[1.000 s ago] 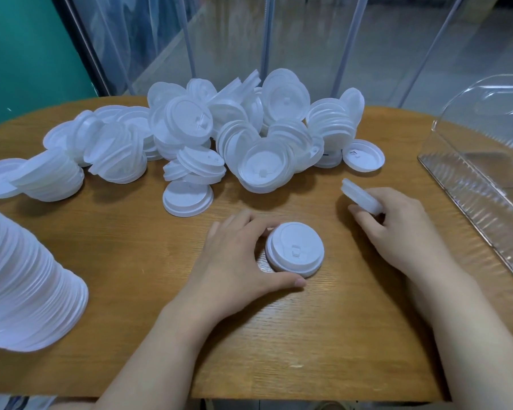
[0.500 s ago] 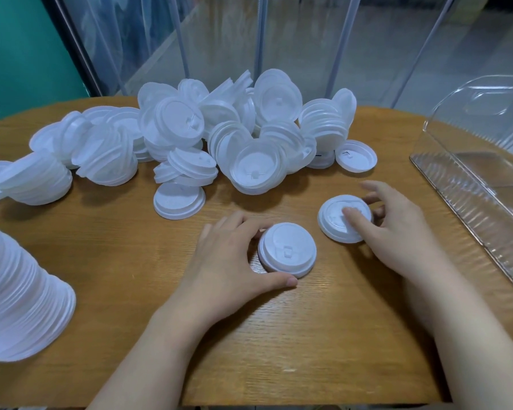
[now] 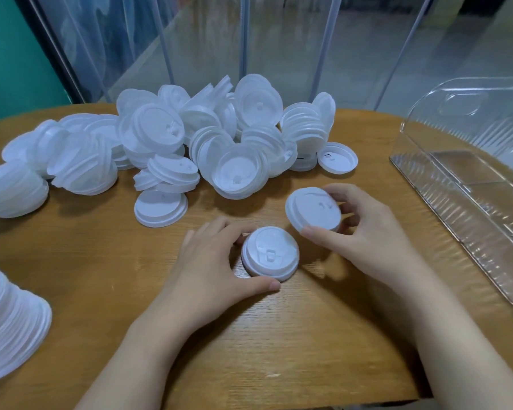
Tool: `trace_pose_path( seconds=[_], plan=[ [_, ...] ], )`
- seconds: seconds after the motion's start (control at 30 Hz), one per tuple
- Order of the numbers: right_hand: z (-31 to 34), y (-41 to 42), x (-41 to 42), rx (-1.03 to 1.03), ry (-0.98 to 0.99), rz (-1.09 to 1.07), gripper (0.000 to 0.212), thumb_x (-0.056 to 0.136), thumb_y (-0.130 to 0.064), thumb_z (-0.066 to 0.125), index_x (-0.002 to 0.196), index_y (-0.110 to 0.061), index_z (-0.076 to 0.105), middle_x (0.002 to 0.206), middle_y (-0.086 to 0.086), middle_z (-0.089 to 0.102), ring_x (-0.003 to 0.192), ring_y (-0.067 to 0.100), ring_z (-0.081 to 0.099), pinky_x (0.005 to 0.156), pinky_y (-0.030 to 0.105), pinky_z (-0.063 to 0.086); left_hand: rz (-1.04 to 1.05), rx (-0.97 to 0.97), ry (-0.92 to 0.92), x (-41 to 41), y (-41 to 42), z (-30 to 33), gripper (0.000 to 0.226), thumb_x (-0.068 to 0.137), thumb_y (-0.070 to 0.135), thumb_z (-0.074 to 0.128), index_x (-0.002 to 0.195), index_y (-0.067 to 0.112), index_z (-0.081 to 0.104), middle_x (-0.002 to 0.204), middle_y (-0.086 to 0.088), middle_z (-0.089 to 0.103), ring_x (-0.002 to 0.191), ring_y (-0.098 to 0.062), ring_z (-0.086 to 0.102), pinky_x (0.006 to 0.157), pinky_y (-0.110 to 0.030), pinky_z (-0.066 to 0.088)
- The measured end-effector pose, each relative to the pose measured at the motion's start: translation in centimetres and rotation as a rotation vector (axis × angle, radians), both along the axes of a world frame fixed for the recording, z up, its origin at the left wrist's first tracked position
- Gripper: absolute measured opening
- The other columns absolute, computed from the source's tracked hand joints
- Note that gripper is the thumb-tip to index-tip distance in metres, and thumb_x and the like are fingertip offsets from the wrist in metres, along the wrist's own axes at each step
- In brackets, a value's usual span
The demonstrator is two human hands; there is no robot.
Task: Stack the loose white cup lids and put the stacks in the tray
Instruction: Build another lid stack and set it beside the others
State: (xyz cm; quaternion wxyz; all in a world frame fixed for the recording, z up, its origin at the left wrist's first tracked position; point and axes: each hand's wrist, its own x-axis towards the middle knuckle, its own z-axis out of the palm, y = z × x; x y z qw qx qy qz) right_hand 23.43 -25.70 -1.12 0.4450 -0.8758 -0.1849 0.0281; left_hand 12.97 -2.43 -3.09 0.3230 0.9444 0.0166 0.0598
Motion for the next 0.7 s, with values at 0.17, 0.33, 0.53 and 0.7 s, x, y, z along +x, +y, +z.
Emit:
trace_pose_path(
  seconds=[0.17, 0.33, 0.53, 0.7],
  plan=[
    [0.5, 1.6, -1.5, -0.025, -0.024, 0.198, 0.066, 0.061, -0.06, 0.087, 0.119, -0.044, 0.061, 0.114, -0.024, 0.067, 0.109, 0.001, 0.06, 0.081, 0.012, 0.047, 0.001, -0.004, -0.007, -0.1, -0.1, 0.2, 0.079, 0.054, 0.08, 0.076, 0.126, 0.05, 0.06, 0.107, 0.031, 0.051, 0.109, 0.017, 0.041, 0.092, -0.025, 0.033],
    [0.3, 2.0, -1.9, -0.066, 0.01, 0.293, 0.065, 0.068, -0.04, 0.093, 0.124, -0.041, 0.061, 0.12, -0.025, 0.061, 0.114, -0.004, 0.056, 0.087, 0.007, 0.042, 0.015, 0.0, 0.001, -0.1, -0.1, 0.2, 0.075, 0.056, 0.077, 0.08, 0.124, 0.051, 0.061, 0.106, 0.029, 0.052, 0.108, 0.015, 0.041, 0.092, -0.027, 0.034],
    [0.0, 2.0, -1.7, -0.141, 0.032, 0.327, 0.072, 0.068, -0.047, 0.092, 0.132, -0.042, 0.059, 0.126, -0.027, 0.061, 0.122, -0.005, 0.053, 0.102, 0.022, 0.045, 0.029, -0.005, -0.005, -0.1, -0.2, 0.0, 0.075, 0.056, 0.073, 0.085, 0.124, 0.051, 0.063, 0.104, 0.026, 0.054, 0.107, 0.013, 0.042, 0.097, -0.031, 0.037],
    [-0.2, 2.1, -1.7, -0.154, 0.05, 0.336, 0.078, 0.064, -0.052, 0.092, 0.134, -0.042, 0.059, 0.128, -0.027, 0.061, 0.124, -0.007, 0.052, 0.102, 0.02, 0.043, 0.022, 0.003, -0.007, 0.0, -0.1, -0.2, 0.075, 0.055, 0.075, 0.084, 0.123, 0.053, 0.062, 0.103, 0.028, 0.053, 0.107, 0.009, 0.045, 0.096, -0.029, 0.037]
  ],
)
